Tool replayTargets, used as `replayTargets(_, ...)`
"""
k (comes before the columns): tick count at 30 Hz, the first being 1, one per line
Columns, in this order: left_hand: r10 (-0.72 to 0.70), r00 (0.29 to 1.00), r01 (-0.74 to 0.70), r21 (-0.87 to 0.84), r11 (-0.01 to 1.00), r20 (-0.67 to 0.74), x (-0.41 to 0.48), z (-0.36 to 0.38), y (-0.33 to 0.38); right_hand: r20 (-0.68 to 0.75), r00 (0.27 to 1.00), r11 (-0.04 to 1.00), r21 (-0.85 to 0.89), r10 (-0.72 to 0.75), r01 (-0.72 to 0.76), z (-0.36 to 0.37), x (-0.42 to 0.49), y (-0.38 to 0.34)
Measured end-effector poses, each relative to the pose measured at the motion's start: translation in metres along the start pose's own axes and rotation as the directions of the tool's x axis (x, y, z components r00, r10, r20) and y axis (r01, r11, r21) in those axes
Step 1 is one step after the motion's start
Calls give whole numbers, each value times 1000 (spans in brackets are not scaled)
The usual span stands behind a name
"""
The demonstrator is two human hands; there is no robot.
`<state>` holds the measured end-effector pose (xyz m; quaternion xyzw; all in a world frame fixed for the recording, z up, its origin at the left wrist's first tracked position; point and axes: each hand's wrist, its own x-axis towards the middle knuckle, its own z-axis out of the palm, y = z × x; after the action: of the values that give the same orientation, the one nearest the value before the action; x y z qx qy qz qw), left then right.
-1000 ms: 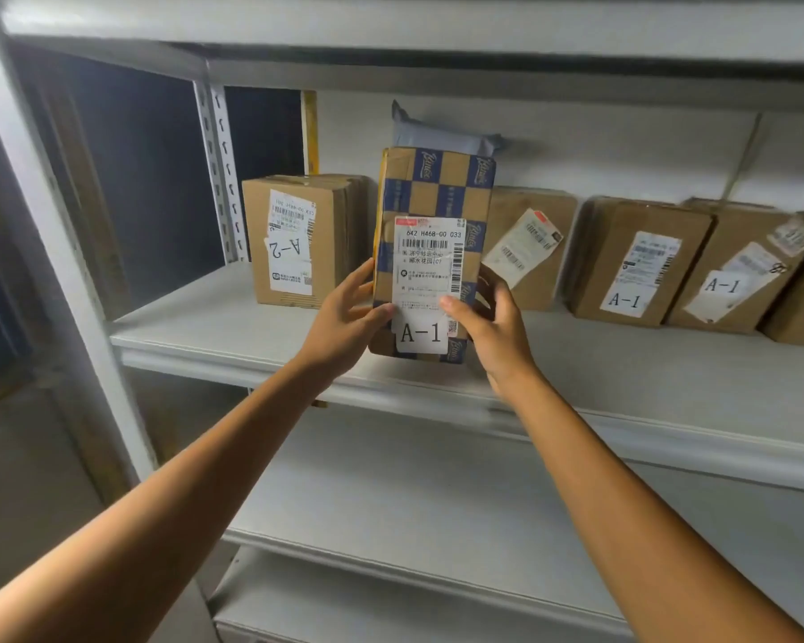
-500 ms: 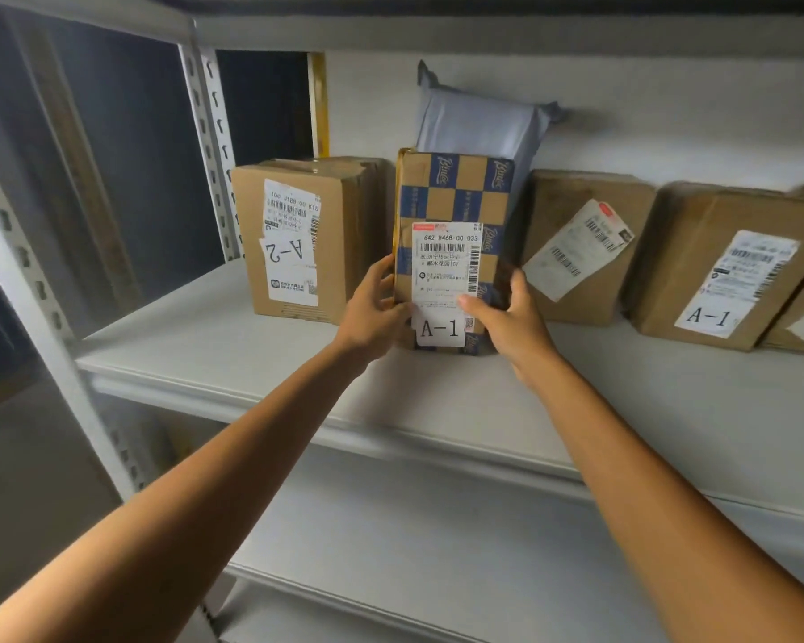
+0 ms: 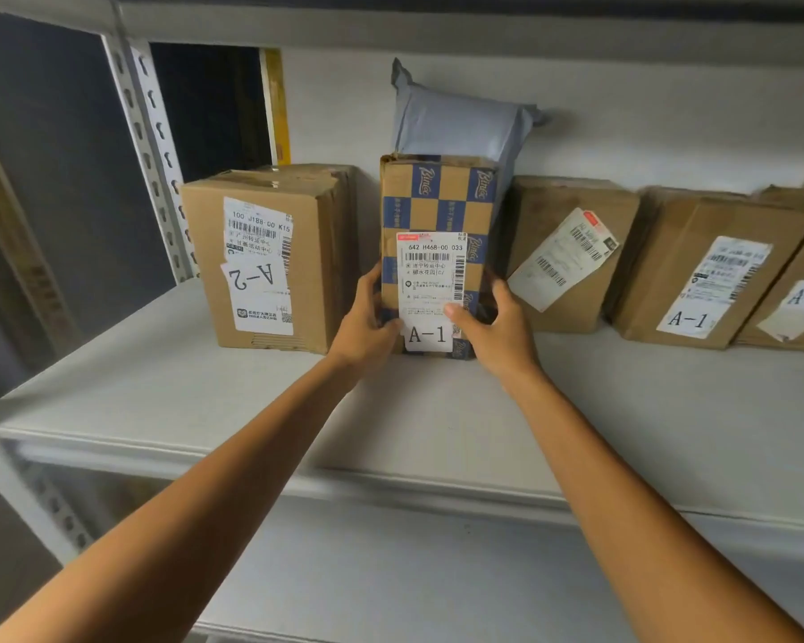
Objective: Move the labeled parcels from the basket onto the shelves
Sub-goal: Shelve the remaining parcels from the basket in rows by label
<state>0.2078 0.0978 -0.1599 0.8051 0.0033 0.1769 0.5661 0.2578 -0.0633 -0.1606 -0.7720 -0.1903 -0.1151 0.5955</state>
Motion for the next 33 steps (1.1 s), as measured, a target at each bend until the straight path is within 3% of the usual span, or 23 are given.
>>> replayTargets(5, -4, 998, 3, -21, 1000, -55, -7, -3, -2, -92, 993, 996, -56, 71, -76, 5, -4, -3)
replayTargets(10, 118, 993, -119, 50, 992, 26, -31, -11, 0, -150, 976, 987, 9, 161, -161, 10, -22, -8)
replayTargets(13, 218, 975, -223, 185, 957, 43, -43, -17, 3, -136, 974, 984, 13, 180, -180, 9, -38, -10)
replayTargets(19, 187, 957, -264, 397, 879, 222, -61, -14, 29, -55, 997, 974, -218, 53, -64, -18, -72, -23)
replayTargets(21, 182, 934, -308, 432, 847, 308, -65, -5, 42, 17, 1000, 937, -349, 14, -7, -35, -82, -27)
replayTargets(24, 176, 875, -401, 473, 784, 451, -68, 17, 61, 45, 995, 898, -435, 90, -62, -72, -98, -30)
replayTargets(27, 181, 807, -496, 478, 725, 563, -72, 51, 79, -12, 987, 863, -482, 162, -148, -122, -124, -31)
replayTargets(33, 254, 689, -591, 324, 739, 679, -103, 157, 127, -230, 943, 858, -405, 239, -316, -244, -200, -31)
